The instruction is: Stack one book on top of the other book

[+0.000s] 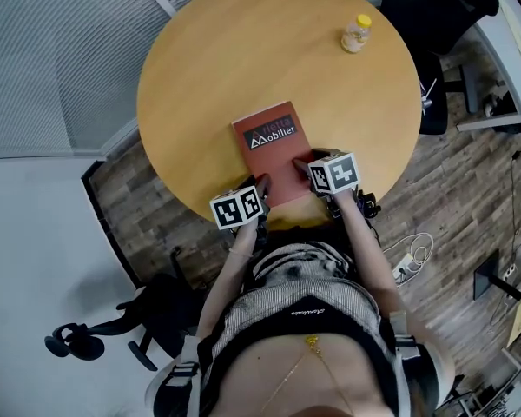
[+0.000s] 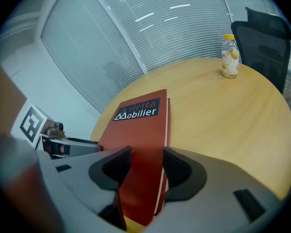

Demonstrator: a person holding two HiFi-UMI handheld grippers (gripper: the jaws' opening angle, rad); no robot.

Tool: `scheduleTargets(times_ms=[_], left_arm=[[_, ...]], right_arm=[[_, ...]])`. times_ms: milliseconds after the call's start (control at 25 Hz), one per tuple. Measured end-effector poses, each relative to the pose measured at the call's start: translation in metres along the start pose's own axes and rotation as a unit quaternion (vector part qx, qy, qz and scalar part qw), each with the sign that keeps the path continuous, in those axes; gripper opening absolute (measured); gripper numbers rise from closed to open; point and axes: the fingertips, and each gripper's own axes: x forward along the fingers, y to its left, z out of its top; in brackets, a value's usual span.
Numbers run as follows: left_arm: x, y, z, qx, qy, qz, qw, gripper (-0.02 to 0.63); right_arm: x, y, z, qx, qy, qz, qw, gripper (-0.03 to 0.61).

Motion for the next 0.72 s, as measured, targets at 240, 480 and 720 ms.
scheduleTargets(times_ms=[240, 480, 720], left_arm=[[0.0011, 0.0008, -0.0016, 0.002, 0.002, -0.01, 0.9999, 0.178], [0.0031, 0.0031, -0.0015, 0.01, 0.003, -0.016, 0.9998, 0.179], [0.0025, 0.0029, -0.0021, 0.012, 0.0, -0.016, 0.9998, 0.179]], right_arm=[[0.0004, 0.0002, -0.0014, -0.008, -0.007, 0.006, 1.0, 0.216], [0.0007, 0.0008, 0.0001, -0.013, -0.01, 0.005, 1.0, 0.216], [0.0011, 0.0009, -0.0004, -0.013, -0.014, 0.005, 1.0, 0.216]])
